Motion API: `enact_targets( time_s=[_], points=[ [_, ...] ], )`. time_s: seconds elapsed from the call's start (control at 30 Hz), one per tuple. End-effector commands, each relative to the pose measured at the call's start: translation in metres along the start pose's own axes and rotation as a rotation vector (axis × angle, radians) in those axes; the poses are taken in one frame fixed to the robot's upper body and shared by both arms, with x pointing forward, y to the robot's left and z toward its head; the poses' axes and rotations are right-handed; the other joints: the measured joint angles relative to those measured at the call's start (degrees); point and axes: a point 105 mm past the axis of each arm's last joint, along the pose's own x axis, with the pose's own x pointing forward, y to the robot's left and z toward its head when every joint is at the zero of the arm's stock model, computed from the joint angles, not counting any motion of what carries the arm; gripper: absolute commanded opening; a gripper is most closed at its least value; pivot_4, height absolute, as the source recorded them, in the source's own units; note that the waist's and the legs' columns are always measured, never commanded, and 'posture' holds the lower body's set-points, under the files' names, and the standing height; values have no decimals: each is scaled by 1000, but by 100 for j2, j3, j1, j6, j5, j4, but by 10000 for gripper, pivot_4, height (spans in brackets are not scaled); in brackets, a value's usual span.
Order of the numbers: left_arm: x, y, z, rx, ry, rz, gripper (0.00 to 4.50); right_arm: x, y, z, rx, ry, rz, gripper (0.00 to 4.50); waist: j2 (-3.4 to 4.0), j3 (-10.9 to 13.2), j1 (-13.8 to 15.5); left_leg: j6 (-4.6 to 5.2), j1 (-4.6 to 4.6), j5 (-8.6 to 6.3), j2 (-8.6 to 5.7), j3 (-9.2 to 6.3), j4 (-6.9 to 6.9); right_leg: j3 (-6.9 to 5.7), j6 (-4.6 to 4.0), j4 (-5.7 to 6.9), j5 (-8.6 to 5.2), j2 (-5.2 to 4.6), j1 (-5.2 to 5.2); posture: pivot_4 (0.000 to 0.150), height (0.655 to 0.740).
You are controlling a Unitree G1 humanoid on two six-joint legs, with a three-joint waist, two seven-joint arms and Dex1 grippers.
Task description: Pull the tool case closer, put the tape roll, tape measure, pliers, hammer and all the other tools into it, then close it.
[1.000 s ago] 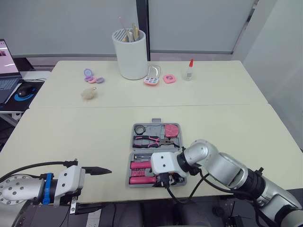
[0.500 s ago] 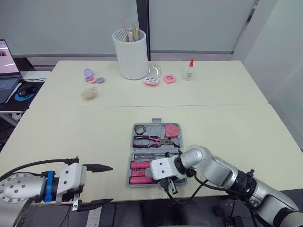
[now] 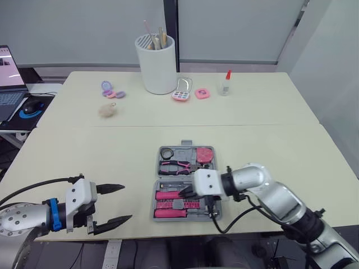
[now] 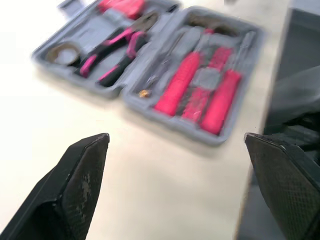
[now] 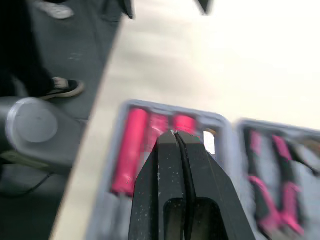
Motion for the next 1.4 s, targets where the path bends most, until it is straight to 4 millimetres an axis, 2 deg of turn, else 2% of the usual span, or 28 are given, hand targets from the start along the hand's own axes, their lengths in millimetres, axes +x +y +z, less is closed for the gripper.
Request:
enact_targets(
  time_s=[0.03, 0.13, 0.23, 0.33, 0.53, 0.9, 1.23, 1.4],
  points=[
    [6, 19, -4, -34, -7, 96, 45000, -37, -18, -7, 11, 32, -156, 227, 0, 0, 11, 0, 0, 0, 0, 2, 0, 1, 1, 0, 0, 0, 0, 1500, 7366],
    [16, 27, -8, -19, -31, 81, 39116, -63, -25, -46, 53, 196, -242, 0, -1, 0, 8, 0, 1, 0, 3, 7, -1, 6, 1, 1, 1, 2, -1, 1500, 7366],
    [27, 30, -15, 6, -16, 40, 29581, -72, -28, -73, 55, 298, -274, 0, -2, 0, -39, 0, 2, 0, 8, 11, -3, 11, 0, 2, 1, 8, -4, 1500, 7366],
    [36, 30, -24, 55, 16, -17, 19552, -70, -28, -88, 59, 329, -269, 0, -1, 0, -71, 0, 2, 0, 11, 15, -5, 17, -1, 4, 0, 15, -9, 1500, 7366],
    [65, 39, -30, 108, 15, -55, 85, -52, -32, -100, 33, 323, -210, 0, 0, 0, -63, 0, 0, 0, 10, 16, 1, 18, 0, 7, 1, 19, -9, 1500, 7366],
    [103, 41, -21, 162, -1, -119, 85, -27, -37, -115, 35, 335, -140, 0, 0, 0, -55, 0, -4, 1, 7, 18, 3, 18, 0, 7, 1, 17, -9, 1500, 7366],
    [120, 25, -17, 171, -21, -174, 85, -12, -33, -105, 23, 297, -98, 0, 0, 0, -56, -1, -2, 1, 8, 16, 5, 17, 1, 10, 1, 15, -8, 1500, 7366],
    [122, 18, -12, 183, -41, -196, 85, -8, -26, -100, 20, 277, -70, 0, 0, 0, -55, 0, -3, 1, 7, 15, 5, 16, 1, 10, 1, 12, -8, 1500, 7366]
  ],
)
